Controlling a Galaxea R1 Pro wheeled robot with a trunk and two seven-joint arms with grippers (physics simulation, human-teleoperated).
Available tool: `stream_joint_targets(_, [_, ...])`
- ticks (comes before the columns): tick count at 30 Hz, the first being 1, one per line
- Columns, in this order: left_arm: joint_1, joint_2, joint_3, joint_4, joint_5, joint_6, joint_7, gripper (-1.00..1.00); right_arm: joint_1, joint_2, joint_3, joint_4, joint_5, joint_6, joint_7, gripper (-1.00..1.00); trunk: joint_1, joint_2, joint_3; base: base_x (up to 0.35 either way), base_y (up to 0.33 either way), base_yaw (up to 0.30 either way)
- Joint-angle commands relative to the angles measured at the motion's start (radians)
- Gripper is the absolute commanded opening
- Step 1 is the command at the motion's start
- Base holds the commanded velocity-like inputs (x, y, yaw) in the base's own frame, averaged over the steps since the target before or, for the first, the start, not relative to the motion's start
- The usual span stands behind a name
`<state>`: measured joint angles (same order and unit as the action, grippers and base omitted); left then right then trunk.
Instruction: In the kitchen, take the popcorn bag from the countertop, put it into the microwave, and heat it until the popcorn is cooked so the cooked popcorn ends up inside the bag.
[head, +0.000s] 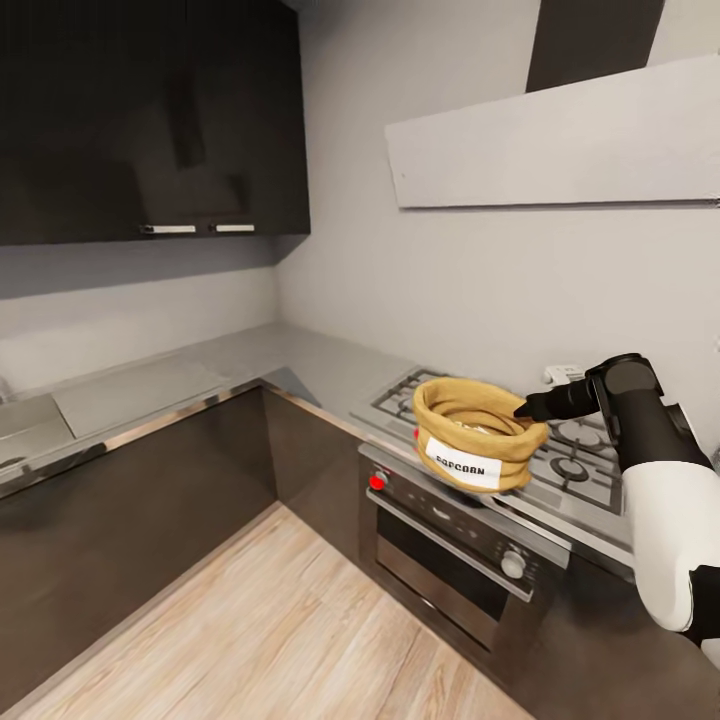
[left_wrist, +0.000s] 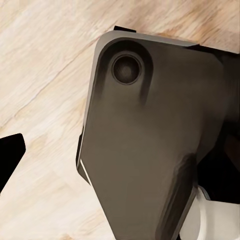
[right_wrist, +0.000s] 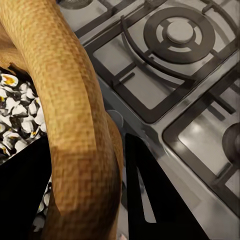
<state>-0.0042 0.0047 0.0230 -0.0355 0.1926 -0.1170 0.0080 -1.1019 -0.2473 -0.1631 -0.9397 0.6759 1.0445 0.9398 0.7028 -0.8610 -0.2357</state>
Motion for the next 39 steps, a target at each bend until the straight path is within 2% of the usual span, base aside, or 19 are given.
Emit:
stream_joint_targets(1, [0.0, 0.0, 0.002, 0.0, 0.004, -0.003, 0.001, 1.0, -0.001, 0.001, -0.001, -0.001, 0.01, 0.003, 0.01, -1.0, 0.0, -0.001, 0.0, 0.0, 0.0, -0.072])
stream_joint_targets(11, [0.0, 0.0, 0.003, 0.0, 0.004, -0.003, 0.001, 1.0, -0.001, 0.001, -0.001, 0.0, 0.01, 0.003, 0.01, -1.0, 0.0, -0.001, 0.016, 0.0, 0.0, -0.07])
stream_joint_targets(22, [0.0, 0.0, 0.003, 0.0, 0.003, -0.004, 0.0, 1.0, -0.001, -0.001, -0.003, 0.001, 0.01, 0.003, 0.008, -1.0, 0.0, -0.001, 0.017, -0.008, 0.0, -0.006])
stream_joint_targets(39, [0.0, 0.0, 0.003, 0.0, 0.002, -0.005, 0.001, 1.0, -0.001, -0.001, -0.003, 0.001, 0.01, 0.003, 0.01, -1.0, 0.0, -0.001, 0.017, -0.314, 0.0, 0.0])
